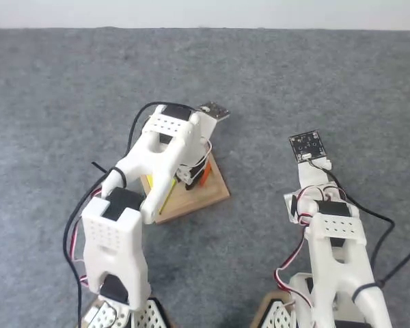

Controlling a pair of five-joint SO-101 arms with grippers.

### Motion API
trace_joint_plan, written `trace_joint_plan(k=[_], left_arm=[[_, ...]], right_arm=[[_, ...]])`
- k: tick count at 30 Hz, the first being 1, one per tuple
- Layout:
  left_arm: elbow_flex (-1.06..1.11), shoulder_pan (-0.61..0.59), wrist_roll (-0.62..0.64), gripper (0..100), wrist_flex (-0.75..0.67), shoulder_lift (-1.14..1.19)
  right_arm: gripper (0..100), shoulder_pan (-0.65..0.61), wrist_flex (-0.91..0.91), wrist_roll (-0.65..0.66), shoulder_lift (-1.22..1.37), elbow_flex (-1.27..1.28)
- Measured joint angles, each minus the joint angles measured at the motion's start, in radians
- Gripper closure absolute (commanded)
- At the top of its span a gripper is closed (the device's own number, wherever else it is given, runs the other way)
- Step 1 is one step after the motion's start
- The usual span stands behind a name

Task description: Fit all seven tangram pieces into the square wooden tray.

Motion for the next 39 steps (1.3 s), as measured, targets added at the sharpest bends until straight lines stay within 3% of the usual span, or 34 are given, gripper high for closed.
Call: trace_joint_plan(k=[9, 18, 25, 28, 39], left_arm=[[-0.078, -0.002, 0.002, 91, 0.106, -0.037], [0.127, -0.028, -0.006, 85, 0.163, -0.417], [0.506, -0.315, -0.249, 81, 0.071, -0.637], [0.626, -0.35, -0.313, 81, 0.0, -0.651], [0.789, -0.381, -0.327, 79, -0.287, -0.66]], right_arm=[[69.1, 0.0, 0.0, 0.0, 0.0, 0.0], [69.1, 0.0, 0.0, 0.0, 0.0, 0.0], [69.1, 0.0, 0.0, 0.0, 0.0, 0.0], [69.1, 0.0, 0.0, 0.0, 0.0, 0.0], [69.1, 0.0, 0.0, 0.0, 0.0, 0.0]])
